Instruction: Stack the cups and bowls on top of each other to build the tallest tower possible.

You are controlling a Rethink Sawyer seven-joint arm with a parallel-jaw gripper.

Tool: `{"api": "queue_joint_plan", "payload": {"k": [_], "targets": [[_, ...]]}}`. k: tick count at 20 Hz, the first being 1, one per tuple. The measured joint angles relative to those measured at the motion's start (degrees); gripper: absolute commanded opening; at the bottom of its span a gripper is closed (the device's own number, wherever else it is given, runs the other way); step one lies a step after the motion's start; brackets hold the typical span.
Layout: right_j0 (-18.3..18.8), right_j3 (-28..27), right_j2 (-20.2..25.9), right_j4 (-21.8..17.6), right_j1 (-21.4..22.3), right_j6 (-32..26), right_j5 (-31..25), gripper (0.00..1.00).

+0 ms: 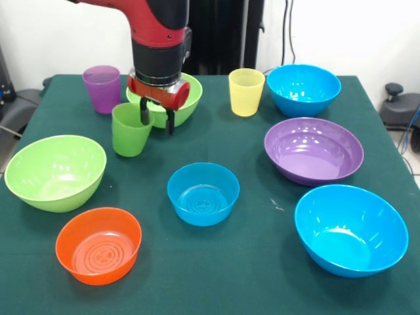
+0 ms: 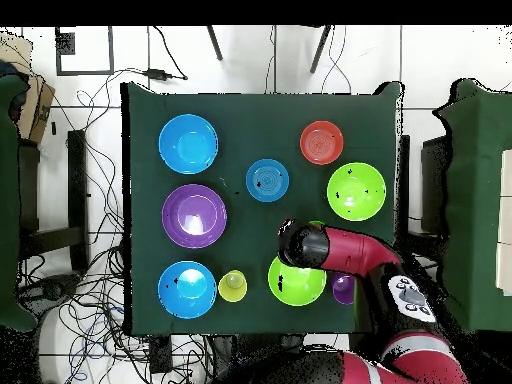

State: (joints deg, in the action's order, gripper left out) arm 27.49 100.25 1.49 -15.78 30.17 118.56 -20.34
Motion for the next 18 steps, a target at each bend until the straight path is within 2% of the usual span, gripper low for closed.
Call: {"api": "queue_joint_plan", "payload": {"k": [16,17,18], "targets": [[-0.3,-5.6,0.0,-0.5,-0.6,0.0,0.0,1.0],[-0.3,-6.2,0.0,-0.8,-0.9,0.0,0.0,0.0],[-0.3,-6.2,0.0,-0.8,-0.9,0.0,0.0,0.0]]}}
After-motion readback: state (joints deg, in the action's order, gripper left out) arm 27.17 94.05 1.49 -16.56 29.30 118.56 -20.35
